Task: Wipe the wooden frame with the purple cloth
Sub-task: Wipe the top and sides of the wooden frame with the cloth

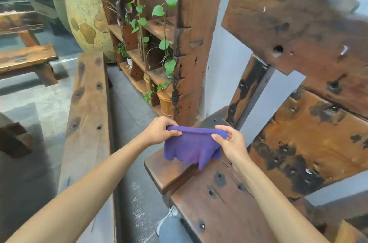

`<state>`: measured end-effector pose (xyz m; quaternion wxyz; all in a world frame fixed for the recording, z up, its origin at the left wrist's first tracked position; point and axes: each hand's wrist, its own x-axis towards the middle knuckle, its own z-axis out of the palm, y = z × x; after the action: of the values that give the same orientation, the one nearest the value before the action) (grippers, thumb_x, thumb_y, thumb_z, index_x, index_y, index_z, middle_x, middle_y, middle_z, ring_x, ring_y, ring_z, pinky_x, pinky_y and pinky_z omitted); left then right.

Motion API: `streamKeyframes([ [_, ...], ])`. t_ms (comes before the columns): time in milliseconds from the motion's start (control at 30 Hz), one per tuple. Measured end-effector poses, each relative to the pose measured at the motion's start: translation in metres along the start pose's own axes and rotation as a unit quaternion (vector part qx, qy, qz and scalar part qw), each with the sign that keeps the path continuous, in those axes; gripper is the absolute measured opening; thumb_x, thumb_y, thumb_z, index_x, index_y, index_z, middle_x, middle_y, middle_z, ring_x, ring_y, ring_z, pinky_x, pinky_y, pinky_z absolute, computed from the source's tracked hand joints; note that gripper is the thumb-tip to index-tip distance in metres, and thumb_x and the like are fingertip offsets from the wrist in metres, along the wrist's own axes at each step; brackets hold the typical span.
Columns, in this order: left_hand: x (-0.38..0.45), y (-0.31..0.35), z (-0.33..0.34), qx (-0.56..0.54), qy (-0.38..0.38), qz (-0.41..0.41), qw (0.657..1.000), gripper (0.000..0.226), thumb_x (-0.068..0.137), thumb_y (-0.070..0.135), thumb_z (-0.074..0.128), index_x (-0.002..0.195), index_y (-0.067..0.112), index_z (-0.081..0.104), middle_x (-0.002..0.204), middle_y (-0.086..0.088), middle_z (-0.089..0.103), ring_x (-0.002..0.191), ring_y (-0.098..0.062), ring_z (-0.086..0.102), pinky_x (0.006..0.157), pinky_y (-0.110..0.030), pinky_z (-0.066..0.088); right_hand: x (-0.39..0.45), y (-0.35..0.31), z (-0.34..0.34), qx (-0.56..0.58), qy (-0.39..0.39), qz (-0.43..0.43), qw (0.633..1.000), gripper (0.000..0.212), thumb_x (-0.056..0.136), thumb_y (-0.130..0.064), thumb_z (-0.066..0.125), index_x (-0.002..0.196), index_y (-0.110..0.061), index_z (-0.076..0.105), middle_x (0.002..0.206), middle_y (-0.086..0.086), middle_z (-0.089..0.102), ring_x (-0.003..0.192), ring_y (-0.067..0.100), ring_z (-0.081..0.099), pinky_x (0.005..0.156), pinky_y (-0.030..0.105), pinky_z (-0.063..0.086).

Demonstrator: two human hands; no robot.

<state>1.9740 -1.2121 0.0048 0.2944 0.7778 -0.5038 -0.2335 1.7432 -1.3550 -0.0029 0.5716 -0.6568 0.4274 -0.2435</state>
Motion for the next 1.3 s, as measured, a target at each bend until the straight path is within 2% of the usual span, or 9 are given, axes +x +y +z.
streamKeyframes([
  [200, 0.141, 0.005, -0.045, -0.027, 0.025, 0.078, 0.996, 0.024, 0.084, 0.041, 0.081, 0.086, 0.017, 0.083, 0.082, -0.011, 0.066, 0.075, -0.014, 0.059, 0.077, -0.037, 0.050, 0.106, -0.037, -0.004, -0.015, 0.119, -0.053, 0.991, 0.008, 0.096, -0.019, 0.072, 0.098, -0.026, 0.073, 0.098, 0.002, 0.077, 0.091, 0.028, 0.072, 0.084, 0.047, 0.060],
  [400, 0.268, 0.054, -0.093, -0.031, 0.040, 0.202, 0.978, 0.022, 0.100, 0.033, 0.062, 0.091, 0.015, 0.070, 0.088, 0.000, 0.071, 0.084, -0.018, 0.064, 0.079, -0.039, 0.050, 0.170, -0.101, -0.021, -0.060, 0.251, -0.143, 0.955, 0.006, 0.099, -0.032, 0.066, 0.103, -0.032, 0.070, 0.098, -0.009, 0.073, 0.083, 0.012, 0.066, 0.067, 0.013, 0.046],
  [500, 0.312, 0.101, -0.118, -0.066, 0.059, 0.272, 0.958, 0.016, 0.100, 0.029, 0.062, 0.095, 0.018, 0.072, 0.089, 0.005, 0.072, 0.084, -0.016, 0.065, 0.078, -0.034, 0.051, 0.186, -0.152, -0.036, -0.046, 0.306, -0.176, 0.934, 0.009, 0.101, -0.035, 0.062, 0.099, -0.042, 0.067, 0.089, -0.022, 0.072, 0.077, 0.006, 0.067, 0.062, 0.013, 0.047],
  [633, 0.355, 0.166, -0.161, -0.142, 0.084, 0.341, 0.926, 0.009, 0.095, 0.026, 0.071, 0.100, 0.025, 0.078, 0.093, 0.015, 0.076, 0.086, -0.005, 0.068, 0.068, -0.017, 0.049, 0.200, -0.229, -0.067, -0.064, 0.384, -0.218, 0.895, 0.012, 0.100, -0.036, 0.061, 0.101, -0.047, 0.064, 0.061, -0.007, 0.069, 0.062, 0.007, 0.065, 0.065, 0.022, 0.048],
  [767, 0.390, 0.231, -0.207, -0.191, 0.092, 0.399, 0.892, 0.009, 0.090, 0.029, 0.077, 0.096, 0.022, 0.079, 0.089, 0.009, 0.078, 0.078, -0.009, 0.071, 0.061, -0.026, 0.057, 0.213, -0.306, -0.097, -0.100, 0.448, -0.289, 0.840, 0.015, 0.102, -0.039, 0.057, 0.104, -0.054, 0.061, 0.059, -0.008, 0.072, 0.052, 0.006, 0.067, 0.068, 0.027, 0.054],
  [900, 0.421, 0.286, -0.257, -0.163, 0.123, 0.461, 0.863, 0.016, 0.089, 0.030, 0.078, 0.090, 0.014, 0.078, 0.082, -0.003, 0.076, 0.069, -0.016, 0.065, 0.061, -0.030, 0.050, 0.235, -0.387, -0.119, -0.134, 0.503, -0.332, 0.787, 0.012, 0.103, -0.036, 0.058, 0.109, -0.046, 0.062, 0.071, -0.015, 0.076, 0.069, 0.003, 0.074, 0.078, 0.047, 0.061],
  [1167, 0.492, 0.330, -0.349, -0.223, 0.157, 0.464, 0.843, 0.022, 0.092, 0.032, 0.071, 0.081, 0.013, 0.072, 0.078, -0.010, 0.072, 0.063, -0.011, 0.055, 0.063, -0.025, 0.045, 0.320, -0.526, -0.115, -0.237, 0.561, -0.367, 0.703, 0.020, 0.105, -0.034, 0.043, 0.121, -0.037, 0.054, 0.092, -0.010, 0.073, 0.096, 0.026, 0.068, 0.079, 0.041, 0.052],
  [1233, 0.522, 0.323, -0.352, -0.223, 0.144, 0.427, 0.865, 0.025, 0.092, 0.032, 0.068, 0.081, 0.009, 0.071, 0.078, -0.012, 0.072, 0.064, -0.014, 0.056, 0.064, -0.032, 0.049, 0.358, -0.540, -0.104, -0.275, 0.542, -0.333, 0.720, 0.027, 0.106, -0.036, 0.036, 0.132, -0.036, 0.045, 0.105, -0.002, 0.071, 0.102, 0.033, 0.065, 0.079, 0.042, 0.049],
  [1300, 0.550, 0.303, -0.341, -0.180, 0.123, 0.376, 0.900, 0.030, 0.092, 0.032, 0.066, 0.079, 0.005, 0.069, 0.072, -0.010, 0.068, 0.065, -0.018, 0.055, 0.064, -0.034, 0.048, 0.395, -0.532, -0.089, -0.311, 0.458, -0.246, 0.795, 0.042, 0.106, -0.045, 0.033, 0.146, -0.034, 0.033, 0.123, 0.006, 0.067, 0.116, 0.036, 0.061, 0.090, 0.046, 0.047],
])
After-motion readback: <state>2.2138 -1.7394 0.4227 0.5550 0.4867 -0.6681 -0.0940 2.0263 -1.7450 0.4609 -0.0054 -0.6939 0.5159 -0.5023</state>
